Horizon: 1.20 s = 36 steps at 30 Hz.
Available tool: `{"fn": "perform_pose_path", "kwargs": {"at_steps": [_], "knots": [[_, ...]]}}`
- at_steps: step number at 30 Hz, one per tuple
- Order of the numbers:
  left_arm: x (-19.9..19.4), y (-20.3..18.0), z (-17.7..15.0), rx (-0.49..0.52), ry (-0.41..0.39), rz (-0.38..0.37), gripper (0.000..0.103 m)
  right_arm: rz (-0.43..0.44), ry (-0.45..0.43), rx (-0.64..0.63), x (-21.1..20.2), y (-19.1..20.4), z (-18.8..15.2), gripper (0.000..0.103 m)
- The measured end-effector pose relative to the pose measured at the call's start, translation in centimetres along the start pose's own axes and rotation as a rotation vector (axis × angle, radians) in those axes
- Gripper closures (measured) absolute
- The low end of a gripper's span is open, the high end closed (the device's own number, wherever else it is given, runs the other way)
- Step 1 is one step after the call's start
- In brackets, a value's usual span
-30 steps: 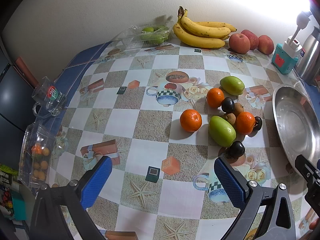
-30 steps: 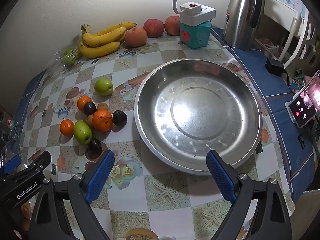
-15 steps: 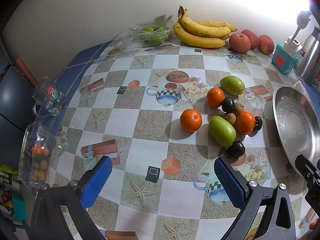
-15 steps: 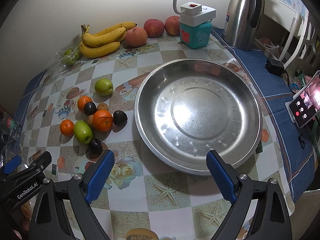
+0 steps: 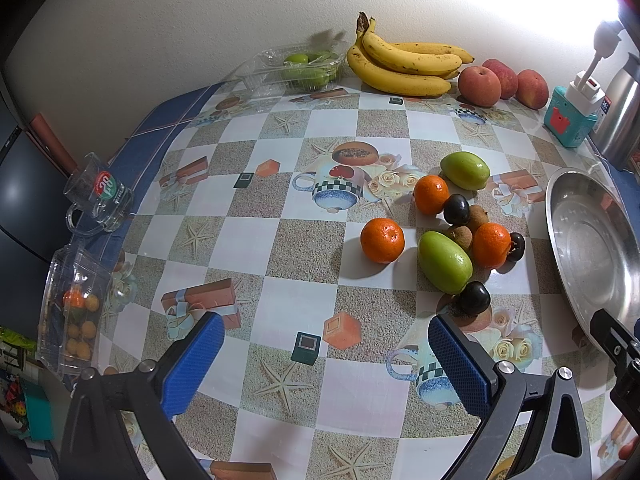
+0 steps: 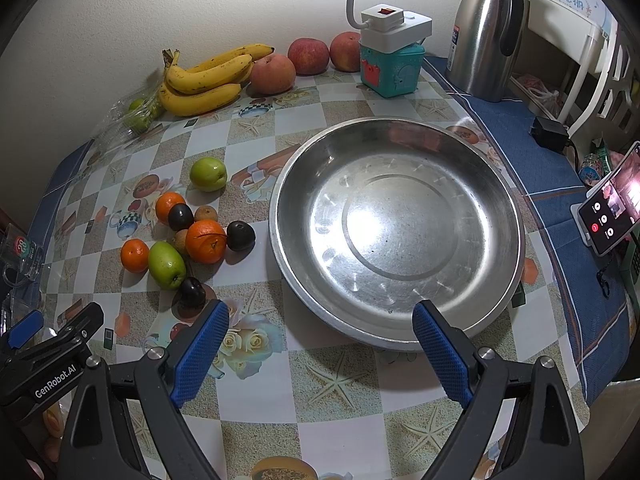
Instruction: Organize fruits
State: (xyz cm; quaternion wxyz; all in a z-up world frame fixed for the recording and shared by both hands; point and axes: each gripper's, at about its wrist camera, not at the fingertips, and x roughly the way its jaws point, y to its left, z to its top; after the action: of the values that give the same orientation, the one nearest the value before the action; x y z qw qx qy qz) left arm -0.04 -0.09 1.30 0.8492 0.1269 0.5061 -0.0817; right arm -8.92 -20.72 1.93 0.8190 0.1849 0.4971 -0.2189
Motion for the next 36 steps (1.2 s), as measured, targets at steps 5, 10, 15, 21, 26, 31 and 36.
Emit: {"fn": "perform_pose_path", "kwargs": {"at_steps": [5, 10, 15, 21, 26, 31, 36], "knots": [[0.0, 0.0, 0.0, 0.0, 0.001, -0.001, 0.0, 0.001, 0.001, 0.0, 0.0, -0.1, 0.0, 0.01], [0.2, 0.1, -0.3, -0.001, 0.008, 0.001, 0.0, 0.001, 0.01, -0.002, 0.2, 0.1, -0.1, 0.01], [0.2, 0.4, -0.1, -0.011, 0.022, 0.007, 0.0, 0.019, 0.028, 0.01, 0.7, 0.1, -0.1, 0.01], [-1.4, 1.3, 2.3, -0.057, 0.004, 0.015, 0.0, 0.064, 0.028, 0.034, -0.1, 0.7, 1.1, 0.01], [-2.0, 1.6, 4.9, -0.094, -0.006, 0.006, 0.0, 0.105, -0.011, 0.019, -1.3, 2.2, 3.0, 0.01], [-0.9, 1.6, 6.5, -0.119, 0.017, -0.016, 0.0, 0.119, 0.014, 0.009, -0.4, 3.4, 4.3, 0.01], [0.8, 2.3, 7.3, -0.184, 0.05, -0.037, 0.0, 0.16, 0.079, 0.056, 2.1, 3.5, 4.8, 0.01]]}}
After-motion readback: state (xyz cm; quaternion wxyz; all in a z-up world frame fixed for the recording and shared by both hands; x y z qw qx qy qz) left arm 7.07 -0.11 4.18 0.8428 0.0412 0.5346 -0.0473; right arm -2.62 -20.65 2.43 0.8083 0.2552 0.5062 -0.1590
